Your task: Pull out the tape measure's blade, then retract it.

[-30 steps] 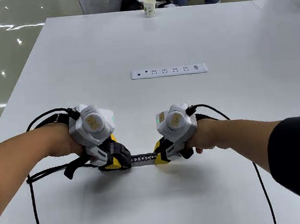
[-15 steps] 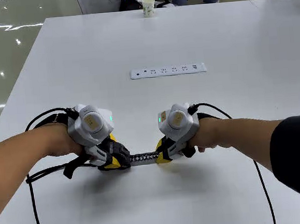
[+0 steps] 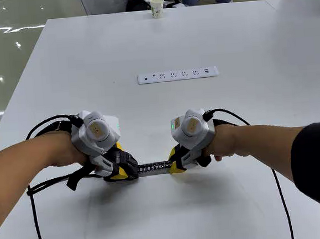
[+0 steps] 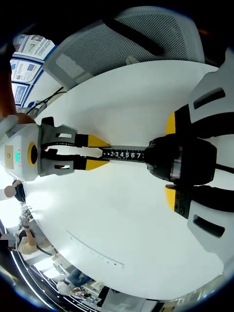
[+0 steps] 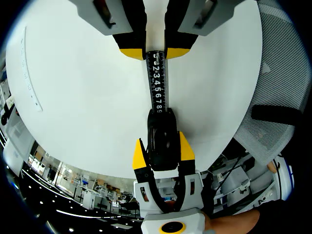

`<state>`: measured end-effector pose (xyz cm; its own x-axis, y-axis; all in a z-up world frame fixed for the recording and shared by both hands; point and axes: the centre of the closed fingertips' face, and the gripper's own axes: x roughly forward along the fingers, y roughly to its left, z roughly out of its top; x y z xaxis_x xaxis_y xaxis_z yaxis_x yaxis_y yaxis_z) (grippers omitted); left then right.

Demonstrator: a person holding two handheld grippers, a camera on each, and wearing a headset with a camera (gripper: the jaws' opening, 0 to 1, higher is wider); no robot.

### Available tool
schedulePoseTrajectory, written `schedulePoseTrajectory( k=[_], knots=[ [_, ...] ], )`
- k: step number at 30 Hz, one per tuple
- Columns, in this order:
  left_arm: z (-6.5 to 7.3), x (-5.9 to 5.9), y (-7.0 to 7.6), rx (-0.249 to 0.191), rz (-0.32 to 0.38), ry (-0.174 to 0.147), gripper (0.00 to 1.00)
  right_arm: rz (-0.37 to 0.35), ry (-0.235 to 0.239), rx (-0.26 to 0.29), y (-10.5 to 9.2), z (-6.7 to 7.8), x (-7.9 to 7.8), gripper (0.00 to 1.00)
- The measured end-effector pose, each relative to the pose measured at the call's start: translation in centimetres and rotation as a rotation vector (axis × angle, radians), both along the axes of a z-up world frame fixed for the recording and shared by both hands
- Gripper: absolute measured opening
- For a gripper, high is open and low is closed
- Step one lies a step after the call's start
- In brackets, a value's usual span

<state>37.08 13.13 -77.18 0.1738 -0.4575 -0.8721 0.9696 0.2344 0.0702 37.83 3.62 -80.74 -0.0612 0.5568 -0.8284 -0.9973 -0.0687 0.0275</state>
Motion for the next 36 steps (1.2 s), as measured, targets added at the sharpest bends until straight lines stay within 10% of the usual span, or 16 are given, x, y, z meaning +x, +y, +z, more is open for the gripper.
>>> schedulePoseTrajectory(
  k=[36],
  knots=[
    [0.1, -0.3, -0.1, 0.0, 0.002, -0.002, 0.31, -0.018, 0.0, -0.019, -2.3, -0.2, 0.3, 0.1]
  ],
)
